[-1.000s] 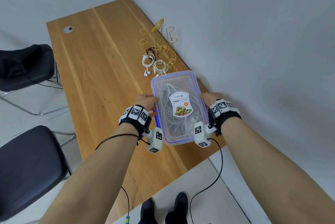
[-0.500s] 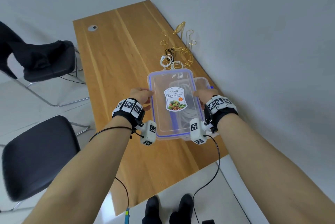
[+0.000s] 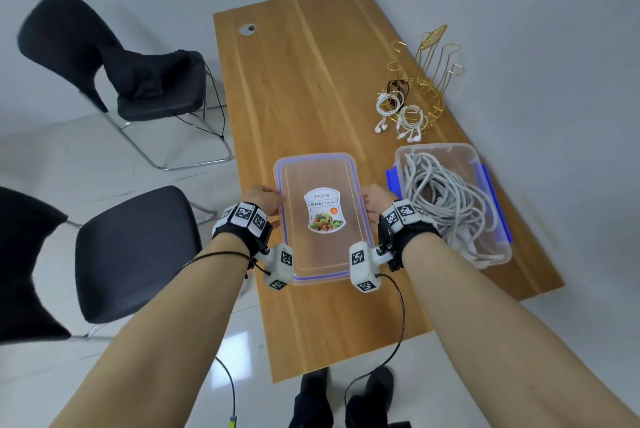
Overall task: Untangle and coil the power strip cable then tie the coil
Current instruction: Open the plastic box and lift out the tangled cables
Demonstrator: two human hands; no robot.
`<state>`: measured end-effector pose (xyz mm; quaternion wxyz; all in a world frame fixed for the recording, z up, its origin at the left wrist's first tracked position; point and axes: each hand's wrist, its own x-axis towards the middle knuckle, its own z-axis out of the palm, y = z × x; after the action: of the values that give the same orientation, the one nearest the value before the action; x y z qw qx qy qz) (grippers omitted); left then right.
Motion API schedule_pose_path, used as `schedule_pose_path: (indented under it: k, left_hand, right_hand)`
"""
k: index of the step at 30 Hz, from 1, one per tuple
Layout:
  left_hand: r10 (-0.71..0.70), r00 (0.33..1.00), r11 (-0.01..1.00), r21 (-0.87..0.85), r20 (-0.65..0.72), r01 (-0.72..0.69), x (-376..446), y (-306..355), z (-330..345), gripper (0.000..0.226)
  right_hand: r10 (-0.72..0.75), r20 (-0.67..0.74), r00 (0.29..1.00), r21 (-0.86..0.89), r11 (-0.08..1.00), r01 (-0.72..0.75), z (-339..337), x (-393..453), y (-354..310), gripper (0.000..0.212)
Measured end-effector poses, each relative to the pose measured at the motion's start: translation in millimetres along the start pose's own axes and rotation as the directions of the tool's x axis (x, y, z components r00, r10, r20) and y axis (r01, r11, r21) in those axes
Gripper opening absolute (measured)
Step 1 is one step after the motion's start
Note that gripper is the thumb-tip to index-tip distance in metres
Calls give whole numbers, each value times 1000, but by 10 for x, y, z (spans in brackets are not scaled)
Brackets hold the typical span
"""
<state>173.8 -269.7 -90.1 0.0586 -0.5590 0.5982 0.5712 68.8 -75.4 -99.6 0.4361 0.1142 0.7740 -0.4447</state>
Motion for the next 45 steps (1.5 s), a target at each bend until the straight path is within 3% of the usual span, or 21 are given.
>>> schedule_pose_path:
  k: [5, 13, 17, 19, 23, 28, 31, 37, 45]
  left_hand:
    - [-76, 995, 996, 45, 59, 73, 193, -340, 65, 16]
    - [-113, 991, 993, 39, 70, 111, 287, -406, 220, 3]
    - [-49, 998, 997, 66, 37, 46, 236, -255, 260, 14]
    - [19, 999, 996, 83, 42, -23, 197, -112, 323, 14]
    - [131, 983, 987, 75, 125, -141, 47, 321, 681, 25]
    - [206, 932, 975, 17, 298, -221, -364, 702, 1421, 8]
    - [175, 882, 977, 30, 437, -209, -558, 759, 1893, 10]
    - [39, 812, 955, 218, 582, -202, -663, 649, 2620, 20]
    - [6, 847, 965, 219, 531, -144, -634, 556, 3113, 20]
  right_hand:
    - [62, -11, 998, -49, 997, -62, 129, 55, 193, 36]
    - [71, -68, 995, -26, 997, -73, 87, 28, 184, 30]
    - [15, -32, 999, 42, 999, -14, 21, -75, 109, 31]
    - [-34, -15, 999, 173, 984, 36, -71, -112, 55, 25]
    - [-13, -123, 992, 467, 882, 69, -482, -183, -14, 19]
    - [57, -284, 957, 470, 879, 87, -1198, -233, 153, 23]
    - [176, -379, 909, 517, 854, 50, -1539, -242, 368, 13]
    - [236, -348, 907, 649, 759, 51, -1839, -282, 690, 20]
    - [225, -162, 961, 668, 742, -61, -2126, -289, 829, 29]
